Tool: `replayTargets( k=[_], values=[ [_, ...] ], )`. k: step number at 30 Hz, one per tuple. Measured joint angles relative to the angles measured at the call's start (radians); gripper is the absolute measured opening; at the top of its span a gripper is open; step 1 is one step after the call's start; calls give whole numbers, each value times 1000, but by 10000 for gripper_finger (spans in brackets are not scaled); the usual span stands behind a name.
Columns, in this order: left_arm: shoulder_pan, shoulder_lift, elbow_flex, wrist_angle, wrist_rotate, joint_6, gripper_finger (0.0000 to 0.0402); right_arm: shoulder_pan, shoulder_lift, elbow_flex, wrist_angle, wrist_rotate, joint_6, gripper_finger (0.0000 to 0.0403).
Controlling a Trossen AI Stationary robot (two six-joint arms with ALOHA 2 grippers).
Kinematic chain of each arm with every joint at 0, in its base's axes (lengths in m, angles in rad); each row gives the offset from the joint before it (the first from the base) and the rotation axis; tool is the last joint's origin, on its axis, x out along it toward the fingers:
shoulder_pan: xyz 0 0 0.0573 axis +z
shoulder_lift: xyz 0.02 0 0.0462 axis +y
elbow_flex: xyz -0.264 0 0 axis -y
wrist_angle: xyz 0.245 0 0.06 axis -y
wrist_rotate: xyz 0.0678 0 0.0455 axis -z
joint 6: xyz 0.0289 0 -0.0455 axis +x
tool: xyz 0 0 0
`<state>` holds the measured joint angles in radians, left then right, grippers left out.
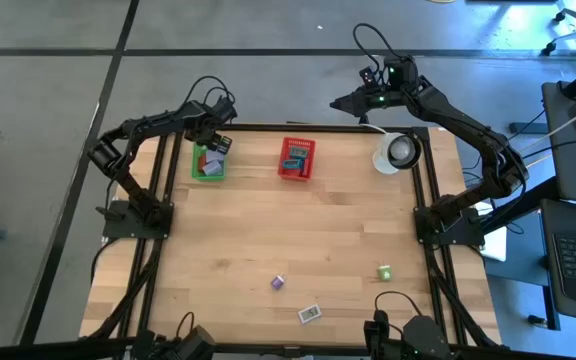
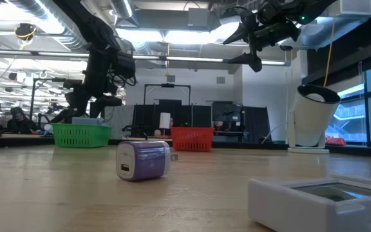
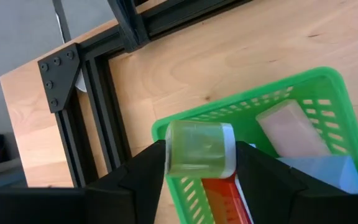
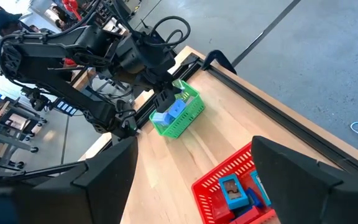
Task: Pick & Place Office items
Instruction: Put the top green charger adapter into the green bin, then put the green charger adapter into the green bin
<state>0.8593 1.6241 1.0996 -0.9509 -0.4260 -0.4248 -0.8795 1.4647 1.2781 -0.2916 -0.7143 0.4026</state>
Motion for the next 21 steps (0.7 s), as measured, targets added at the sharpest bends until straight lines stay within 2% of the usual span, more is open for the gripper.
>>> replayTargets(
  k=[8, 11, 16, 21],
  values=[
    [0, 0, 0, -5, -31, 0, 220, 0, 0, 0, 0, 0, 4, 316],
    [0, 1, 9, -54, -30, 0, 227, 0, 0, 0, 0, -6, 7, 316],
    [-27, -10, 59, -108, -23, 64, 216, 15, 0, 0, 0, -8, 40, 316],
    [-114, -54, 107, -103, -19, 31, 190, 68, 0, 0, 0, -8, 60, 316]
  ],
)
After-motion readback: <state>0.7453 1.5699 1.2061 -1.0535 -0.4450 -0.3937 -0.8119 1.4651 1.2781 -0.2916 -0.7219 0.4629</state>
